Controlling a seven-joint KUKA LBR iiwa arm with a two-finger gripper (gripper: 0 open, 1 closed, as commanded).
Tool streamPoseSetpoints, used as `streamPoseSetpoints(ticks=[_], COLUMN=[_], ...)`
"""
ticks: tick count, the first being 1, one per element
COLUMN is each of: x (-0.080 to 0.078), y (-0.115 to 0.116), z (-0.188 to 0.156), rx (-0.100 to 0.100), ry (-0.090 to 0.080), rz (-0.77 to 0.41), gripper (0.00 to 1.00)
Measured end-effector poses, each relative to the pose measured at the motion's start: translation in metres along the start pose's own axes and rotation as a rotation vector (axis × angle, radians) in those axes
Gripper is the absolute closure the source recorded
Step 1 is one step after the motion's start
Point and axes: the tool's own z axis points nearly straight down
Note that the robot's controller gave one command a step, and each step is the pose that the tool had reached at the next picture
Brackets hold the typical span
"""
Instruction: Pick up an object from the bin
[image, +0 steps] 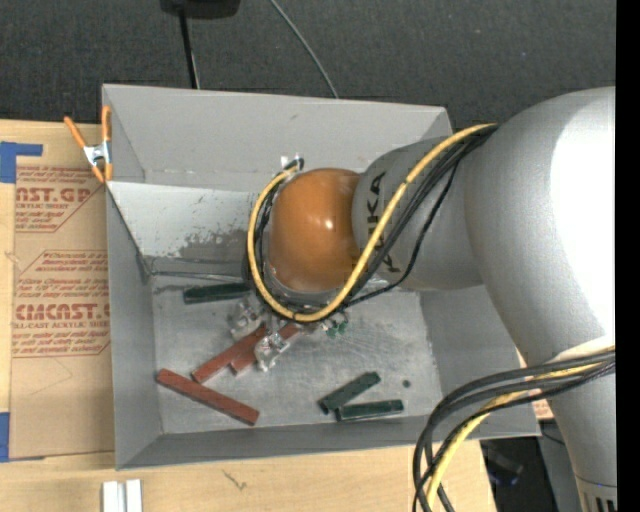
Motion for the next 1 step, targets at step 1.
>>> streamPoseSetpoints(ticks=[1], x=[0.0000], y=[0.0000], z=[0.0000], rx=[0.000], ry=[0.000], rz=[0.000], gripper=[1.00])
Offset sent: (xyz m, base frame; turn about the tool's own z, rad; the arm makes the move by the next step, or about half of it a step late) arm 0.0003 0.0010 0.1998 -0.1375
